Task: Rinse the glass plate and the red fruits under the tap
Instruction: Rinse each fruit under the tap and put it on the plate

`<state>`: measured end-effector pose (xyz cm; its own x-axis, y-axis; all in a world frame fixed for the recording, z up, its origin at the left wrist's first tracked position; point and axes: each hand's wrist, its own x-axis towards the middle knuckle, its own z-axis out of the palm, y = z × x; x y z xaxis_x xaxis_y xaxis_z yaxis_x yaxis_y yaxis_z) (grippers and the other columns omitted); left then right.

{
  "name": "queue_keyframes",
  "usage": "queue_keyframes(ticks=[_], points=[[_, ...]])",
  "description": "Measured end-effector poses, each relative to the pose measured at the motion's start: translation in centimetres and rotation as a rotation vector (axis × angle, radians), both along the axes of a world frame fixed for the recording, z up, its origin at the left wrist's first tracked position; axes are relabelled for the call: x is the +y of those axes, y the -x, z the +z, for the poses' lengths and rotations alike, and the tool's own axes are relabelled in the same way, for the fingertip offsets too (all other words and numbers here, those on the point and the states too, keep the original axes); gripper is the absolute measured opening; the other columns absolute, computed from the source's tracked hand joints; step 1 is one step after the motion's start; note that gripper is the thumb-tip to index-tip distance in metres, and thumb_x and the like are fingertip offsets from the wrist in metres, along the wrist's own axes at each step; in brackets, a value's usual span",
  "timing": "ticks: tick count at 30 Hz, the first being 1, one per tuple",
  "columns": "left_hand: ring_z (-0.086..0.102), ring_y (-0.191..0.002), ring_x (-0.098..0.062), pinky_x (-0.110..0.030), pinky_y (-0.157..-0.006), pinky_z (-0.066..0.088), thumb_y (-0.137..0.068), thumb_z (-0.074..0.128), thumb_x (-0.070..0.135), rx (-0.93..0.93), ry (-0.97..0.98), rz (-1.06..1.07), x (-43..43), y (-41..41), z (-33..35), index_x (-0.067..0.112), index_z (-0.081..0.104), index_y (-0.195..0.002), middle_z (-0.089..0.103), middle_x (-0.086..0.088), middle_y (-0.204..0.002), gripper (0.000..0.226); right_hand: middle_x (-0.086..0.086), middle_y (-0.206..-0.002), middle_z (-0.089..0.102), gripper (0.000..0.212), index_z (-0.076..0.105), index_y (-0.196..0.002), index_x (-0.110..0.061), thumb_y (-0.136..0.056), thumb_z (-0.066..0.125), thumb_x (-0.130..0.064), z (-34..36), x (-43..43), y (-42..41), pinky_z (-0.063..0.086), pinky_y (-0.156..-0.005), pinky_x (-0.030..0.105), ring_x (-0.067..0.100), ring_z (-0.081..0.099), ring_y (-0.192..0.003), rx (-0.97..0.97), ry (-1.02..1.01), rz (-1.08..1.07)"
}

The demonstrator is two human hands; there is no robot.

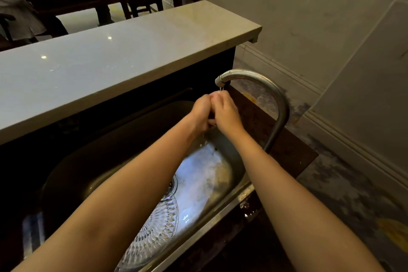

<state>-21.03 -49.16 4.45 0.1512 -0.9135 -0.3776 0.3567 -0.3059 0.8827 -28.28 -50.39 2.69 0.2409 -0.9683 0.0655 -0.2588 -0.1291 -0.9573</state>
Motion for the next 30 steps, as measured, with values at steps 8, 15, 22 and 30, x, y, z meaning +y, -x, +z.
queue_keyframes(ticks=[8, 15, 22, 30], points=[[0.058, -0.073, -0.020, -0.029, -0.062, 0.045, -0.100, 0.027, 0.044, 0.012, -0.031, 0.089, -0.2, 0.3, 0.0, 0.012, 0.059, -0.097, 0.060, -0.010, -0.083, 0.045, 0.004, -0.100, 0.056, 0.030, 0.057, -0.106, -0.015, -0.097, 0.036, -0.035, 0.5, -1.3, -0.2, 0.051, -0.077, 0.034, 0.020, 0.056, -0.093, 0.084, -0.068, 0.057], [0.061, -0.086, -0.019, -0.030, -0.070, 0.053, -0.098, 0.033, 0.047, 0.093, 0.008, 0.002, 0.1, 0.8, -0.2, 0.020, 0.058, -0.095, 0.061, -0.008, -0.095, 0.037, 0.009, -0.091, 0.057, 0.036, 0.058, -0.110, -0.012, -0.095, 0.037, -0.036, 0.7, -2.9, -0.4, 0.048, -0.077, 0.035, 0.023, 0.057, -0.083, -0.096, -0.449, -0.204], [0.058, -0.068, -0.015, -0.024, -0.050, 0.047, -0.102, 0.025, 0.038, 0.050, 0.011, 0.142, -0.6, 0.0, -0.1, 0.013, 0.059, -0.093, 0.058, -0.006, -0.078, 0.043, -0.009, -0.094, 0.057, 0.018, 0.057, -0.099, -0.034, -0.092, 0.042, -0.040, -1.1, -1.5, -0.2, 0.051, -0.062, 0.017, 0.002, 0.057, -0.088, -0.071, -0.001, 0.068], [0.052, -0.053, -0.012, -0.020, -0.043, 0.041, -0.098, 0.036, 0.042, 0.060, 0.017, 0.206, -0.7, 0.8, -0.4, 0.017, 0.058, -0.076, 0.055, -0.001, -0.061, 0.040, -0.014, -0.081, 0.057, 0.014, 0.052, -0.080, -0.050, -0.088, 0.041, -0.052, -0.4, -1.5, 0.3, 0.045, -0.050, 0.011, -0.002, 0.058, -0.072, 0.000, -0.027, 0.059]])
